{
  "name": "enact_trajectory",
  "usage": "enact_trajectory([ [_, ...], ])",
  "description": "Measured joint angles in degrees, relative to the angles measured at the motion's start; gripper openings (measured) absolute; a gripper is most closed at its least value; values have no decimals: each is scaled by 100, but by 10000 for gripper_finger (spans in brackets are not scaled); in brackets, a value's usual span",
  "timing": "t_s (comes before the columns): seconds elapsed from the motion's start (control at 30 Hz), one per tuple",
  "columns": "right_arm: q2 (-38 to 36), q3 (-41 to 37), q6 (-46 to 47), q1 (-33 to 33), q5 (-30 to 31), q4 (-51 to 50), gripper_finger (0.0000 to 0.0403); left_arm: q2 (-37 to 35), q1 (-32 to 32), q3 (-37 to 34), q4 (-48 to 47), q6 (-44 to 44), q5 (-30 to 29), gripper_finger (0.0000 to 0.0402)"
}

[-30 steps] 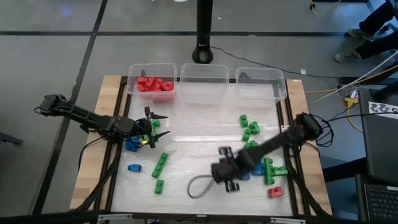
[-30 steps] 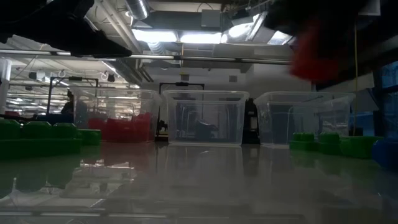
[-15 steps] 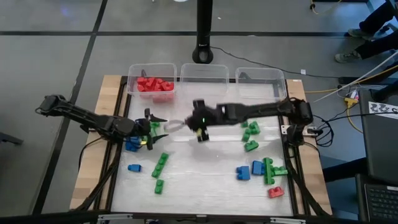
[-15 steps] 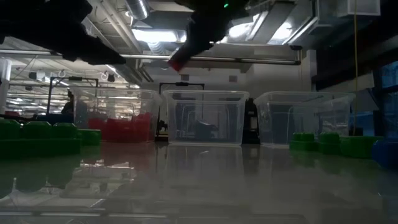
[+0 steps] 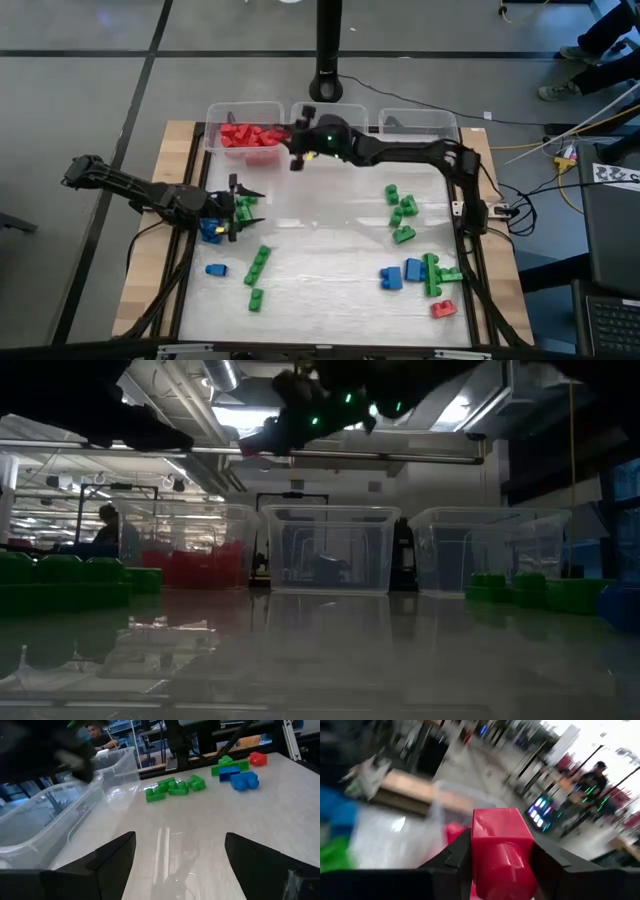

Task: Sort blocks
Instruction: Put the red game piece into the left transparent bin

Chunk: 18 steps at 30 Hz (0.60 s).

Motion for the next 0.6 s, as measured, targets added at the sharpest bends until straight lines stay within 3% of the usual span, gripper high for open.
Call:
enact_trajectory([
  [0.23, 669, 43, 269, -413, -196, 1599, 144, -21, 11, 0, -18, 592, -3, 296],
  [0.6, 1608, 1967, 266, -515, -487, 179, 148, -19, 11, 0, -29, 944, -13, 296],
])
